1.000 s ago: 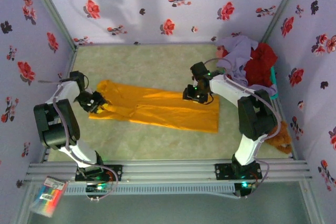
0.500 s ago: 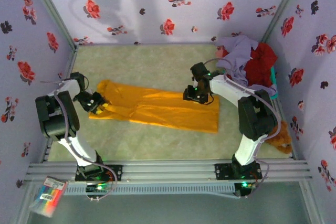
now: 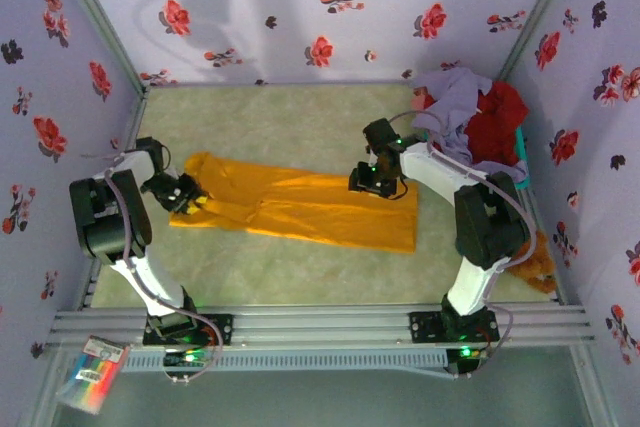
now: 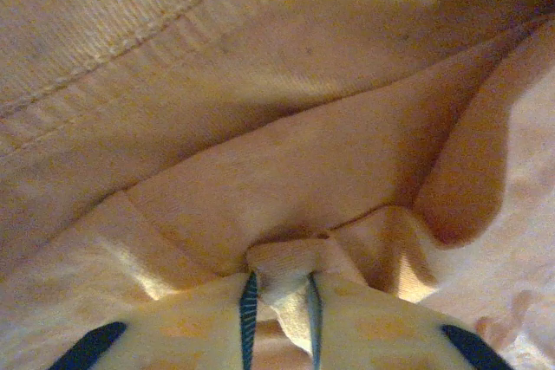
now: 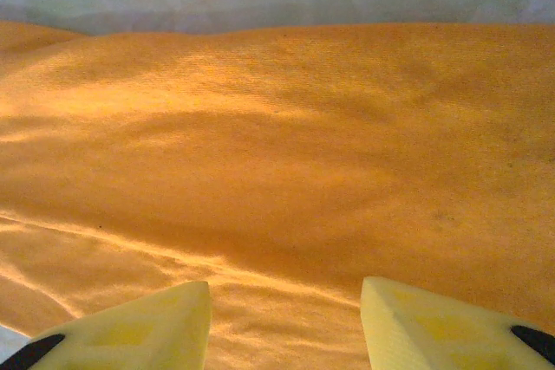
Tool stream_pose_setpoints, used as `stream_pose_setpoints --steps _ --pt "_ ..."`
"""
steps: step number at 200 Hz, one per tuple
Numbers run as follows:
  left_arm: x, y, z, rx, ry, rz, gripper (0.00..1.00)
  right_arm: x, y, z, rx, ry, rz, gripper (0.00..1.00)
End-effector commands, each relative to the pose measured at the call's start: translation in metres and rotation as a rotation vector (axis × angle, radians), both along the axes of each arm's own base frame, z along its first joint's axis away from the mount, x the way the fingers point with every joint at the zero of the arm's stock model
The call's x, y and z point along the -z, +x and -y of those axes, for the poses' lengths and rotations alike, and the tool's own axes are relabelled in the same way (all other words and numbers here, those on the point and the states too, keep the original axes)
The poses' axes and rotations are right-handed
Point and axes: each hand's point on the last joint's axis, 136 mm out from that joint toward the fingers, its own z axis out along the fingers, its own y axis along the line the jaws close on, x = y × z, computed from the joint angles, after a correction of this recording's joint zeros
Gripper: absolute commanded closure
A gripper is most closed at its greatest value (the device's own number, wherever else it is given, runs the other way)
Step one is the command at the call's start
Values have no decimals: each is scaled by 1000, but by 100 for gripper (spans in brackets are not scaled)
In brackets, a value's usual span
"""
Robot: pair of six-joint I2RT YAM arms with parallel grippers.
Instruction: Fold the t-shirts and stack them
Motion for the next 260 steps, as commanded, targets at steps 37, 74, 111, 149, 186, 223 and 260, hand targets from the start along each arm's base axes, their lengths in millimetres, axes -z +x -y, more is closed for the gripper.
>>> stream_pose_setpoints --steps 37,74,111,149,186,223,260 --pt "-14 3 4 19 5 31 89 -4 -7 3 -15 -11 -5 50" --pt "-28 -15 5 24 33 7 95 -3 -9 3 -17 -7 -7 50" --pt "-31 -39 12 10 27 -26 97 1 -9 1 -18 4 -11 50" --pt "-19 -67 15 3 25 -107 97 1 -10 1 -25 5 -12 50" --pt "-5 -85 18 7 17 -156 98 1 -11 0 -30 6 -11 50" --pt "-8 -77 12 13 49 -144 83 0 -11 0 -31 10 -11 49" --pt "-36 -68 1 29 111 -109 61 -3 -14 2 -34 1 -11 49"
